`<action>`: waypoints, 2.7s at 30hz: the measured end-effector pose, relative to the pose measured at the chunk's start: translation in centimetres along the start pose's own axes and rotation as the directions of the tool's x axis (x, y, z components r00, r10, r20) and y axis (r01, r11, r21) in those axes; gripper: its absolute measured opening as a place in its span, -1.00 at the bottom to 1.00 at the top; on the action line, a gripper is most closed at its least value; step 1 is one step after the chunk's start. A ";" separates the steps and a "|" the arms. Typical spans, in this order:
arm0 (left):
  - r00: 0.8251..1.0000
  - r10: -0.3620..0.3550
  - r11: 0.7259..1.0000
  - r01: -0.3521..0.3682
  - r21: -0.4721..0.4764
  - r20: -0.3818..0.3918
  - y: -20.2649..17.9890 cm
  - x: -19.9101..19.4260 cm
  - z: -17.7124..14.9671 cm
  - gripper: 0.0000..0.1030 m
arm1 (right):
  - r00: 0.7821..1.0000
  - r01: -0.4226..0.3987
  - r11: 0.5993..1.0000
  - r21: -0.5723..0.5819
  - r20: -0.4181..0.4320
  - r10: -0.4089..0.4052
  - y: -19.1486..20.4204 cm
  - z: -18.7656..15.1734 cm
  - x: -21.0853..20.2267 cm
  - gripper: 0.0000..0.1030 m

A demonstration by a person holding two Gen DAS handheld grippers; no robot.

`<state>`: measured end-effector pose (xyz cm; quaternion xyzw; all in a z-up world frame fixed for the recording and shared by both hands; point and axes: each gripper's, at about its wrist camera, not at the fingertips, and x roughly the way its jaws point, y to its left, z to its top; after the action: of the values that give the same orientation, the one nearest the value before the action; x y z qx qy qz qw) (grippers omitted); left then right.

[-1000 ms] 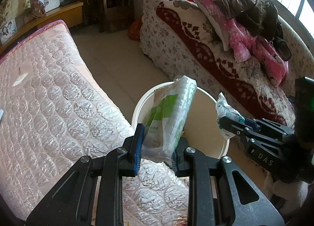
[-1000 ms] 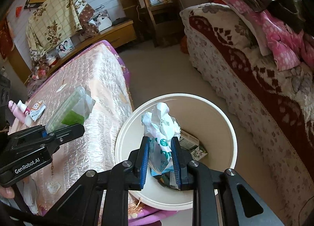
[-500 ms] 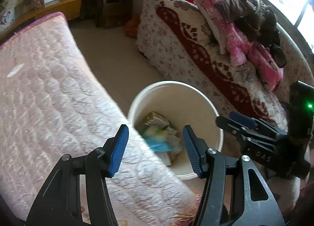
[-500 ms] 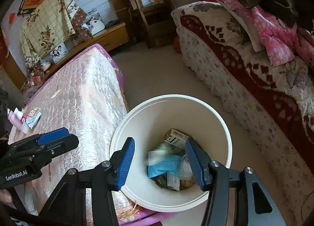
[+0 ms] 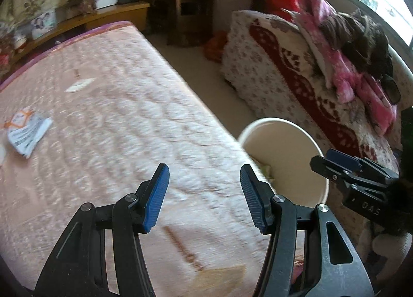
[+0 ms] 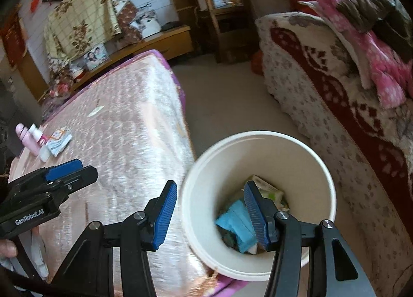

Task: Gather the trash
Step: 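Move both grippers back over the mattress toward the foam block and snack bag, then grasp the white foam block with left gripper while right grasps the printed snack bag, then carry the foam block and snack bag in both grippers over the bucket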

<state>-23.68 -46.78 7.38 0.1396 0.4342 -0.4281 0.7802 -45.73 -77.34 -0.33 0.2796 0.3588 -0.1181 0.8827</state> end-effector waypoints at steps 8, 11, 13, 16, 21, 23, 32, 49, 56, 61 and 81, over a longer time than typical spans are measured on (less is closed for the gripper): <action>0.996 0.085 0.990 -0.083 -0.112 0.010 7.6 -2.5 -1.1 0.08 | 0.997 -0.069 0.993 -0.097 -0.028 0.067 7.0 0.8 1.4 0.09; 0.992 0.124 0.980 -0.121 -0.156 0.012 10.9 -3.6 -1.6 0.08 | 0.995 -0.097 0.987 -0.129 -0.042 0.092 9.4 1.2 2.2 0.14; 0.988 0.156 0.971 -0.151 -0.187 0.011 13.4 -4.3 -2.0 0.08 | 0.992 -0.124 0.981 -0.150 -0.056 0.117 11.4 1.4 2.9 0.15; 0.981 0.194 0.949 -0.189 -0.251 -0.004 17.5 -5.3 -2.3 0.08 | 0.986 -0.159 0.968 -0.192 -0.078 0.147 14.5 1.6 3.9 0.25; 0.965 0.261 0.898 -0.254 -0.359 -0.030 24.3 -6.8 -3.0 0.08 | 0.971 -0.230 0.945 -0.233 -0.123 0.206 19.4 2.0 5.9 0.33; 0.961 0.273 0.871 -0.267 -0.413 -0.045 27.3 -7.1 -3.2 0.08 | 0.967 -0.246 0.936 -0.253 -0.135 0.218 21.3 2.3 6.9 0.33; 0.961 0.270 0.780 -0.250 -0.574 -0.052 36.2 -7.0 -2.1 0.11 | 0.940 -0.334 0.882 -0.334 -0.193 0.283 29.3 4.1 11.1 0.35; 0.955 0.284 0.772 -0.284 -0.569 -0.092 39.6 -2.1 0.5 -0.03 | 0.878 -0.477 0.780 -0.405 -0.254 0.405 37.2 8.4 18.3 0.62; 0.986 0.160 0.804 -0.152 -0.575 -0.037 40.8 -3.9 -1.0 -0.47 | 0.882 -0.461 0.772 -0.437 -0.322 0.345 40.4 8.4 23.6 0.62; 0.991 0.135 0.814 -0.120 -0.569 -0.017 39.9 -6.4 -2.4 -0.51 | 0.912 -0.408 0.785 -0.467 -0.253 0.323 40.5 8.0 22.7 -0.05; 0.995 0.094 0.954 -0.085 -0.286 0.020 20.4 -7.8 -3.0 -0.51 | 0.965 -0.262 0.875 -0.408 -0.142 0.223 24.5 2.7 7.0 -0.07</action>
<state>-11.29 -28.57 8.72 0.0382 0.4716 -0.3277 0.8178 -29.13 -58.94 6.38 0.1295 0.3774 0.0866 0.9128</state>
